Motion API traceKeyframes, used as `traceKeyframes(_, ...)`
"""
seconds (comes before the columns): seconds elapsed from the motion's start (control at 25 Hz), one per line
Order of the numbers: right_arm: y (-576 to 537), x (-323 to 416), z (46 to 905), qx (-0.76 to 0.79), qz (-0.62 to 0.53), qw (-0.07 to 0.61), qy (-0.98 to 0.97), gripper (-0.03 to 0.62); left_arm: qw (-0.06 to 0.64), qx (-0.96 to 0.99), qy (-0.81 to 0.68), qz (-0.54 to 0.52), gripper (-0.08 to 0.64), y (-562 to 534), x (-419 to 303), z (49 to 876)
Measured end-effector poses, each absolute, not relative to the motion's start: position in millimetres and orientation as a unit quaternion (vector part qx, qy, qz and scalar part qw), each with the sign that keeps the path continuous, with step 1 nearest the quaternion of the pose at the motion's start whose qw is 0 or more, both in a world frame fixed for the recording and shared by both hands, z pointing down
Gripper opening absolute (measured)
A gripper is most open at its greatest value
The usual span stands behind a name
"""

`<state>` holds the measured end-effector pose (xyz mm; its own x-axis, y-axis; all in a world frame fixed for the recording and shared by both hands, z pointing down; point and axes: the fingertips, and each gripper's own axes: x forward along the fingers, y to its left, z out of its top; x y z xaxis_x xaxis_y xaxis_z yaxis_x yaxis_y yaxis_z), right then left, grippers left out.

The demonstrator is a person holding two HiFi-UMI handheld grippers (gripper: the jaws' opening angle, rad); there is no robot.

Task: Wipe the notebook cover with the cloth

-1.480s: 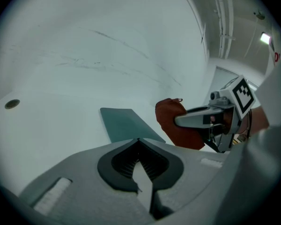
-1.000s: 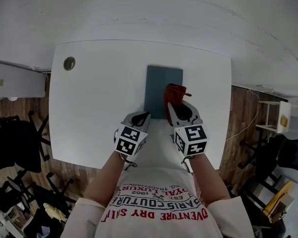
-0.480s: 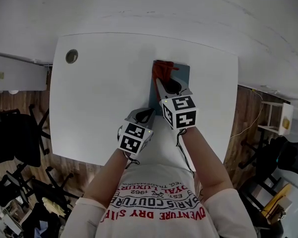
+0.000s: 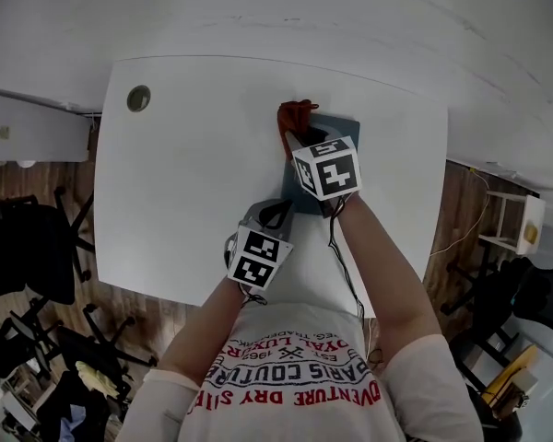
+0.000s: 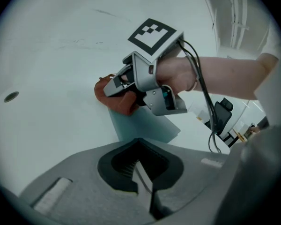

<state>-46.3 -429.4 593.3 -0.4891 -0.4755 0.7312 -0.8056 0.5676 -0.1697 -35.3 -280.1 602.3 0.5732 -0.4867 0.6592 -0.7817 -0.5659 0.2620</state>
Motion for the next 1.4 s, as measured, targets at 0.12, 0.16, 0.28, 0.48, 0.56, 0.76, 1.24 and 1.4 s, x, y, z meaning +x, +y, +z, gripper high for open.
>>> traceKeyframes(0.12,-429.3,-45.0,594.2,0.375,0.267,0.321,-0.828,0.092,0.281,0.842,-0.373,0.268,0.009,-279.6,-36.9,602.6)
traceKeyframes(0.16,-429.4,-43.3,594.2,0.374,0.271,0.318,-0.828,0.094,0.286,0.842,-0.371,0.267,0.009,-279.7,-36.8,602.6)
traceKeyframes(0.28,-430.2,-37.7,593.2,0.378,0.268,0.320,-0.826,0.098,0.295,0.842,-0.365,0.265,0.009,-280.9,-36.7,602.9)
traceKeyframes(0.48,-433.0,-20.0,593.5,0.387,0.253,0.341,-0.818,0.112,0.295,0.841,-0.367,0.266,0.009,-280.9,-37.7,602.9)
traceKeyframes(0.56,-434.7,-8.6,593.7,0.396,0.255,0.343,-0.813,0.110,0.291,0.842,-0.369,0.267,0.009,-280.8,-36.9,602.7)
traceKeyframes(0.76,-436.0,18.7,593.4,0.420,0.257,0.340,-0.801,0.094,0.289,0.842,-0.369,0.267,0.009,-280.1,-37.1,602.6)
traceKeyframes(1.24,-433.4,83.7,593.9,0.460,0.265,0.341,-0.776,0.092,0.309,0.841,-0.358,0.262,0.009,-279.7,-37.6,602.7)
traceKeyframes(1.4,-431.3,106.6,593.1,0.474,0.242,0.359,-0.767,0.087,0.308,0.841,-0.359,0.263,0.009,-279.7,-37.1,603.1)
